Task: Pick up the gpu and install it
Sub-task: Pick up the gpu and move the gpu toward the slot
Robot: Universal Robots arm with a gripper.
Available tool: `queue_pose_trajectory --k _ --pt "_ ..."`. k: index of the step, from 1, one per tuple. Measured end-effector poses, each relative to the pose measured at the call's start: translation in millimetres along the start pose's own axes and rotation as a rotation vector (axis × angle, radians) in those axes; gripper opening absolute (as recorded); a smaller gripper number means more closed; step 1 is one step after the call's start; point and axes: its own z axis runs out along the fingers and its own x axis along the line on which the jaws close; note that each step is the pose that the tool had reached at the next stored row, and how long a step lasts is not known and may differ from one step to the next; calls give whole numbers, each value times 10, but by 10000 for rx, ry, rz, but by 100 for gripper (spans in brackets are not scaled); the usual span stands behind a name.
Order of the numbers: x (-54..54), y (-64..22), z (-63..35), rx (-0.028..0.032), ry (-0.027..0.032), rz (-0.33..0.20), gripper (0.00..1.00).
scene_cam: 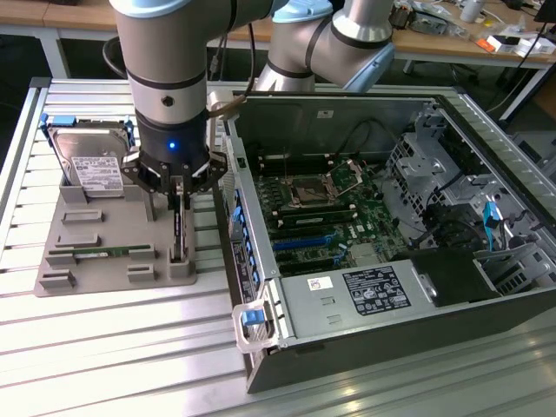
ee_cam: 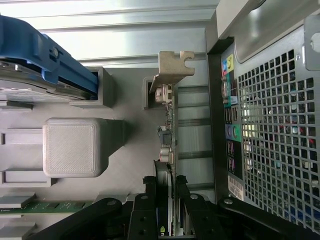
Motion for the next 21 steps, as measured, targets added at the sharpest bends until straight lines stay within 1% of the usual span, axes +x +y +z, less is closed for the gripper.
queue_pose_trajectory --k 21 --pt "-2 4 -82 0 -1 0 27"
